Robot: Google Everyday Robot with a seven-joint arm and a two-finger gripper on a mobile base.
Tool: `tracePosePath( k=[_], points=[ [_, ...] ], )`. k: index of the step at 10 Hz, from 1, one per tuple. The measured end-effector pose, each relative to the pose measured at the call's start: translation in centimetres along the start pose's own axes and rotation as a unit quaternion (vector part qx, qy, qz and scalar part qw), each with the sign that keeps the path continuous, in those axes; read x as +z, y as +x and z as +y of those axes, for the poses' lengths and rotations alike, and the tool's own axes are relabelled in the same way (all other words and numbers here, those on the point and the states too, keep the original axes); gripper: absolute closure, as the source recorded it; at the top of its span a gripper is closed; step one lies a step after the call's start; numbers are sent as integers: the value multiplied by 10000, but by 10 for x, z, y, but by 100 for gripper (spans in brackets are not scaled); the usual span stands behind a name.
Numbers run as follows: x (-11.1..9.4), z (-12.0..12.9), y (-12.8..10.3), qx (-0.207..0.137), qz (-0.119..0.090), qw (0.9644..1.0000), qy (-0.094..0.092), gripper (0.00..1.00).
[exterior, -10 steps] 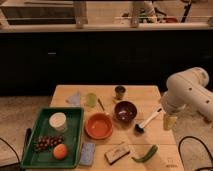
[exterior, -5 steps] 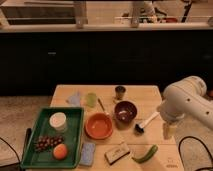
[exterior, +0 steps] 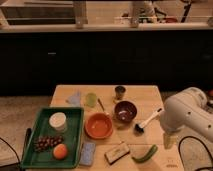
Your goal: Place pepper in red bowl
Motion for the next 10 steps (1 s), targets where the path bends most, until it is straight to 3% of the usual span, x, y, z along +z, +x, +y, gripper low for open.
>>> tracePosePath(
  k=[10],
  points=[
    [56,37,-21,-167,-315,9993,-54,20]
  ],
)
